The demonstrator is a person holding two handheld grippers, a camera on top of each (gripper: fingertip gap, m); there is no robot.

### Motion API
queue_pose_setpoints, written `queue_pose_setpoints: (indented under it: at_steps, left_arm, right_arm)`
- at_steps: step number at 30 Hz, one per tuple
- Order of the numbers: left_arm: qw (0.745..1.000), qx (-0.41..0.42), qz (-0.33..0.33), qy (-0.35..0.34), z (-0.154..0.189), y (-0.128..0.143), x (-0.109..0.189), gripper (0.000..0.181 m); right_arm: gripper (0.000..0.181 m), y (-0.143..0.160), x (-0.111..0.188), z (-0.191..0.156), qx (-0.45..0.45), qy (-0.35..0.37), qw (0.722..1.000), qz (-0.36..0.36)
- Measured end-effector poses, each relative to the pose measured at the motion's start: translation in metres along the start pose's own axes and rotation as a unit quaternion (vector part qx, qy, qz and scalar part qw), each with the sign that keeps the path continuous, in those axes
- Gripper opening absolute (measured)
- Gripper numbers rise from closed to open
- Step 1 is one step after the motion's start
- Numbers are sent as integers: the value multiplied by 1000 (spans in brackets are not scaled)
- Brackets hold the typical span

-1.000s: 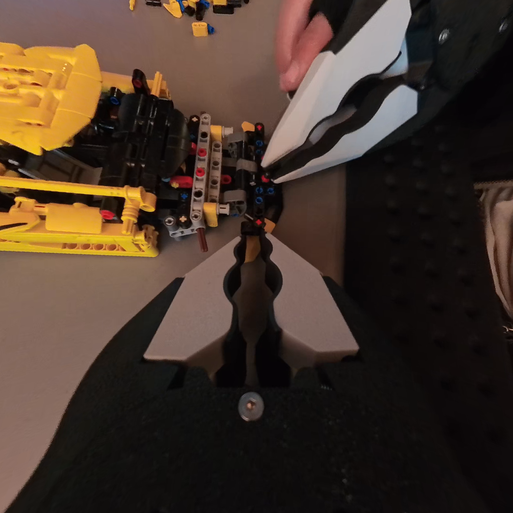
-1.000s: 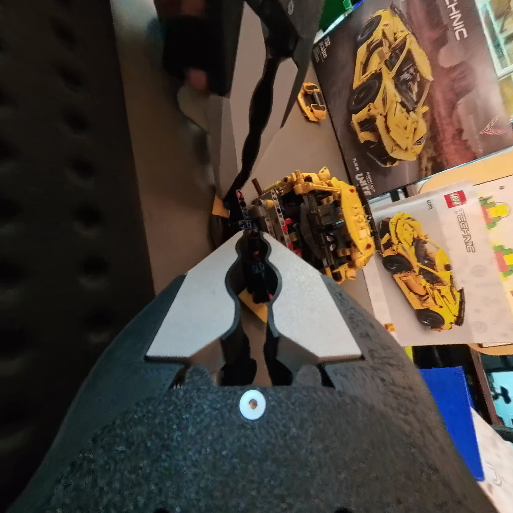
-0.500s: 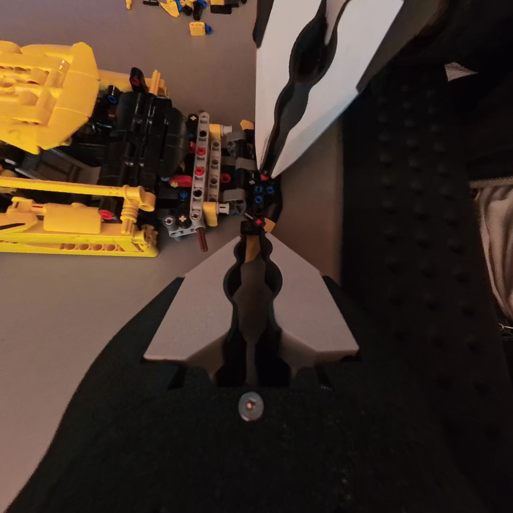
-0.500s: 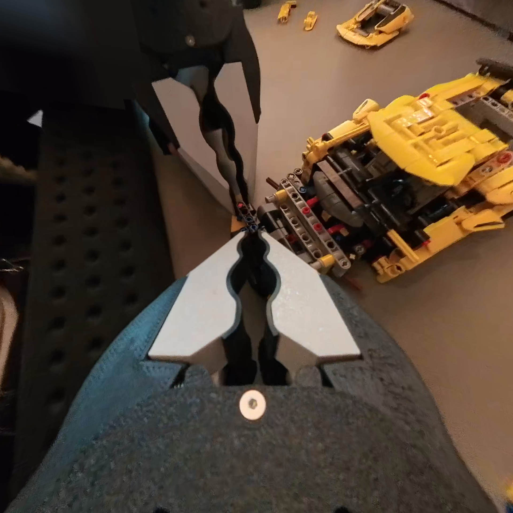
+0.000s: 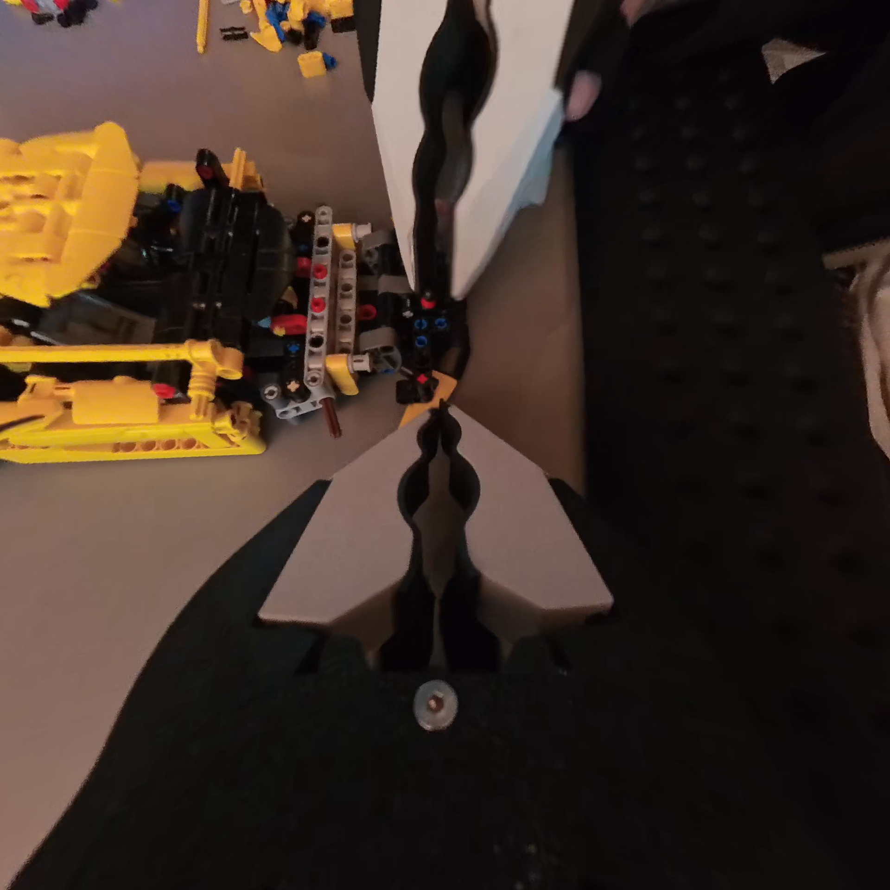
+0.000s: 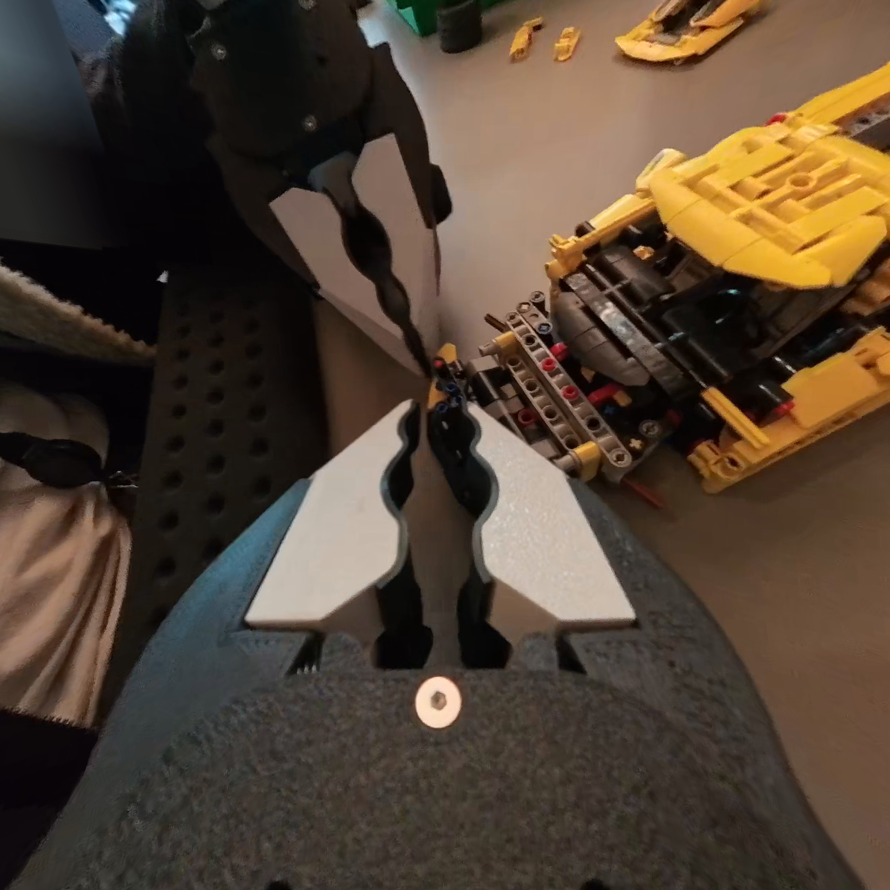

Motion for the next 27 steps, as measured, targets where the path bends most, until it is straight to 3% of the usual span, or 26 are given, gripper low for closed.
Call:
queue_pose_setpoints:
  at_steps: [3,8,12,15,18,21,27]
  left_arm:
    - [999,35,1,-8,-8,2,8,3]
    - [999,37,-17,-21,-11,6,6,30]
    - [999,40,-18,-20,-12,6,4,35]
    - [999,26,-18,-9,-9,4,0,35]
    - [1000,24,-18,-1,-6,2,-4,34]
    - [1000,24,-18,-5,-7,0,-7,19]
    - [999,20,-22,-31,-6,-1,-9,18]
  right_arm:
    - [22,-3,4,-2,7,2,1000,25]
    - [24,-9,28,5,52,66,994,69]
    - [34,5,50,18,99,102,989,28]
    - [53,16,48,20,116,91,989,-32]
    - [52,23,34,17,151,82,980,-98]
    - [34,20,23,11,166,75,978,-98]
    - [33,19,21,10,129,113,979,-109]
Point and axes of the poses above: each gripper's, where its closed fingertips meet, x back along the fingers, y out of its underside, z = x × y across the jaws, the point moved 9 cm from there along x, back along the fingers, and after that the axes turned 13 degrees about z, right-handed, at the moved point
